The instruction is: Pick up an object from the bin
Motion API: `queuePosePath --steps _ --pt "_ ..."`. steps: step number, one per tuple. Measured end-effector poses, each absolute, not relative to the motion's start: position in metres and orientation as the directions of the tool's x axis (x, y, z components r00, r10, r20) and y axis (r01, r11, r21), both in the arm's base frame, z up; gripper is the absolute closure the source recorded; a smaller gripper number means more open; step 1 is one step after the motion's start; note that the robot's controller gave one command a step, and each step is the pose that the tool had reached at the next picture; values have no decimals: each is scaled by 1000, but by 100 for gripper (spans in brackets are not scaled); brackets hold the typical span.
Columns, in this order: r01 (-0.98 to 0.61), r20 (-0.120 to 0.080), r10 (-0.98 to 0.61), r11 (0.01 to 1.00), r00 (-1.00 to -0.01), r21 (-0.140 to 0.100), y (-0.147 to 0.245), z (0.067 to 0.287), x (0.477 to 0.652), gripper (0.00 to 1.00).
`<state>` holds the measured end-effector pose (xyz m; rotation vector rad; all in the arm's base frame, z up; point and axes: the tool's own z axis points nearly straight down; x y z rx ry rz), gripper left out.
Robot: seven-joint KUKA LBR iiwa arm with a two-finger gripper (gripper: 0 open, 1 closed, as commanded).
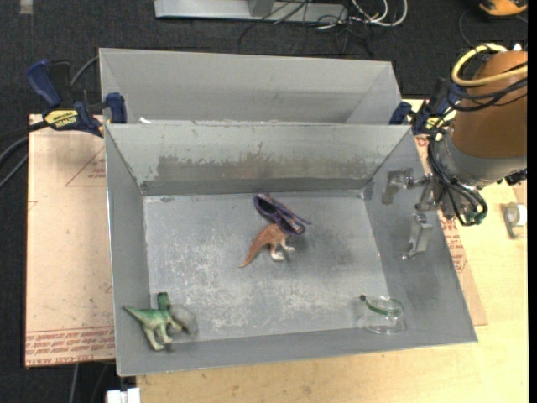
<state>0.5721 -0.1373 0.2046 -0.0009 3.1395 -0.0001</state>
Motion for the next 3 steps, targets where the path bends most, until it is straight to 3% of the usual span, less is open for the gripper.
queuePosePath --steps 1,2,3 --pt "7 -3 7 1000 -1000 3 -43 130 639 0" --pt "300 -3 300 954 -954 2 -83 116 592 0" --pt "26 -8 26 1000 -1000 3 4 76 644 0"
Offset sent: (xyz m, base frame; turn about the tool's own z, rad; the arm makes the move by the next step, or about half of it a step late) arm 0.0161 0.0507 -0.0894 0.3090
